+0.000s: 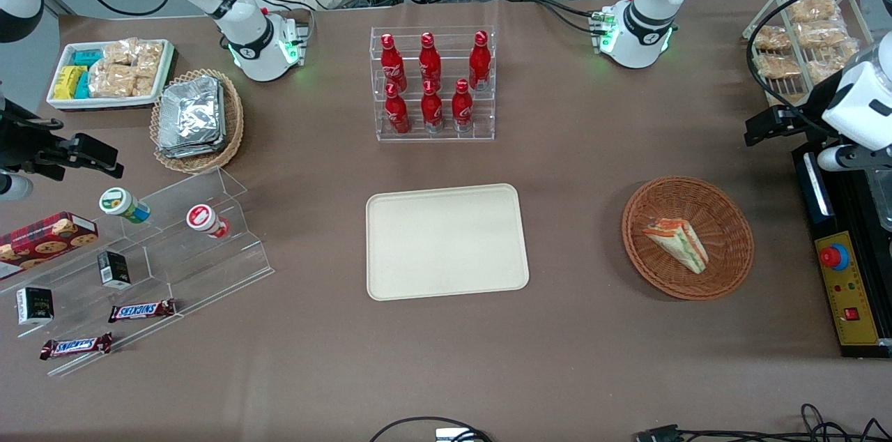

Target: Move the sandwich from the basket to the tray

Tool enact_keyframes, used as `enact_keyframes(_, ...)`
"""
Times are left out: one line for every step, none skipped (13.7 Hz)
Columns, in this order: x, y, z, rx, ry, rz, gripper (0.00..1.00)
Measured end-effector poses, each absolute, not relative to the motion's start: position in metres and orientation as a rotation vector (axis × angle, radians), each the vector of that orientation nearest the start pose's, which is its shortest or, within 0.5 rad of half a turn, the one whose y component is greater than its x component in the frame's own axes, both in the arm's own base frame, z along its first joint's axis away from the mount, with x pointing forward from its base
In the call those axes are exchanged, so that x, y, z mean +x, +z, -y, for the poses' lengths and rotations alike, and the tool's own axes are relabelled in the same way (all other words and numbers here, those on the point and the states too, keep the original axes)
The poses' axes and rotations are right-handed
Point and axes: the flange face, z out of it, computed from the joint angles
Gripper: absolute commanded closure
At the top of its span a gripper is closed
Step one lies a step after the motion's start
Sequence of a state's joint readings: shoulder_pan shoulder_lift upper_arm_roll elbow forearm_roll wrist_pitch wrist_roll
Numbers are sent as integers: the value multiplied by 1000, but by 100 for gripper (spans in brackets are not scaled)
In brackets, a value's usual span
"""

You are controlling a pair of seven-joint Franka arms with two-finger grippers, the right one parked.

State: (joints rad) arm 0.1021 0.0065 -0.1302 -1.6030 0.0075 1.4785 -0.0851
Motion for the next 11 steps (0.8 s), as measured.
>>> enact_keyframes(545,598,14,-3120,204,89,0)
enact_keyframes(545,598,14,-3120,204,89,0)
enact_keyframes(545,598,14,-3120,204,91,0)
enact_keyframes(545,598,13,-3119,206,96,0)
enact_keyframes(546,596,11,-3118,210,119,0)
enact_keyframes(547,594,7,-3114,217,177,1)
enact_keyframes(549,590,3,-3105,228,266,1)
enact_keyframes(551,585,1,-3090,241,373,1)
enact_keyframes(554,578,1,-3069,258,479,1)
enact_keyframes(558,569,1,-3046,282,565,1)
enact_keyframes(563,557,1,-3029,312,624,1)
